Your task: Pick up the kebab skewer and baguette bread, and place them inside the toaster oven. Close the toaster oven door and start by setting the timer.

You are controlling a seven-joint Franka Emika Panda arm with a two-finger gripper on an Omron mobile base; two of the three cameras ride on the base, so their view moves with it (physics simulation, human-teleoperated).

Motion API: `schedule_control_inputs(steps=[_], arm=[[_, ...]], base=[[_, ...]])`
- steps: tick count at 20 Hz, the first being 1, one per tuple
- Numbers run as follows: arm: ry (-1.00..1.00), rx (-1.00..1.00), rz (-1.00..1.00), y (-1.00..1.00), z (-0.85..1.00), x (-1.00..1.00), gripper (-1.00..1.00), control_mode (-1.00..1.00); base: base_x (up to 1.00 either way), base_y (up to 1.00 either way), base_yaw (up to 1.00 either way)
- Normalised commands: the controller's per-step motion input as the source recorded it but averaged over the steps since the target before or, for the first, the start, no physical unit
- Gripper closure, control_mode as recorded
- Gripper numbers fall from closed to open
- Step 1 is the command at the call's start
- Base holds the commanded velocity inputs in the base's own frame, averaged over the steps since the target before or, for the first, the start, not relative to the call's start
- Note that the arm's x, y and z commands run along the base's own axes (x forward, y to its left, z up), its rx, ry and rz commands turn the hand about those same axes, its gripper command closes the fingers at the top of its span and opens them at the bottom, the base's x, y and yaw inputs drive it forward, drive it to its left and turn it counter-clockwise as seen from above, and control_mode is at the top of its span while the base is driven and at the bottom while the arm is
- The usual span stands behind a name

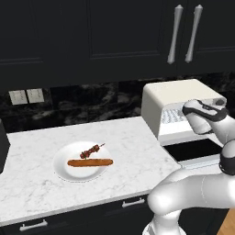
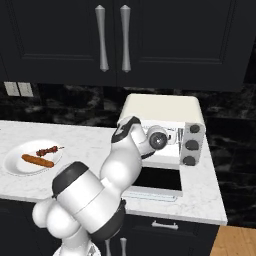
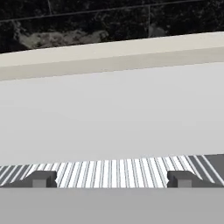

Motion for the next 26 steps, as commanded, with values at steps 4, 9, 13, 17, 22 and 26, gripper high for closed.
schedule_control_inputs(steps=[4, 9, 13, 17, 22, 26], arm=[[0.03, 0.0, 0.0, 0.0, -0.18, 0.04, -1.0, -1.0], [0.09, 0.0, 0.0, 0.0, -0.28, 0.0, -1.0, -1.0], [0.08, 0.0, 0.0, 0.0, -0.16, 0.0, -1.0, -1.0], [0.08, 0.0, 0.0, 0.0, -0.24, 0.0, -1.0, -1.0], [0.03, 0.0, 0.0, 0.0, -0.59, -0.45, -1.0, -1.0], [0.02, 0.0, 0.0, 0.0, -0.69, -0.69, -1.0, -1.0]], base=[[0.0, 0.0, 0.0], [0.0, 0.0, 0.0], [0.0, 0.0, 0.0], [0.0, 0.0, 0.0], [0.0, 0.0, 0.0], [0.0, 0.0, 0.0]])
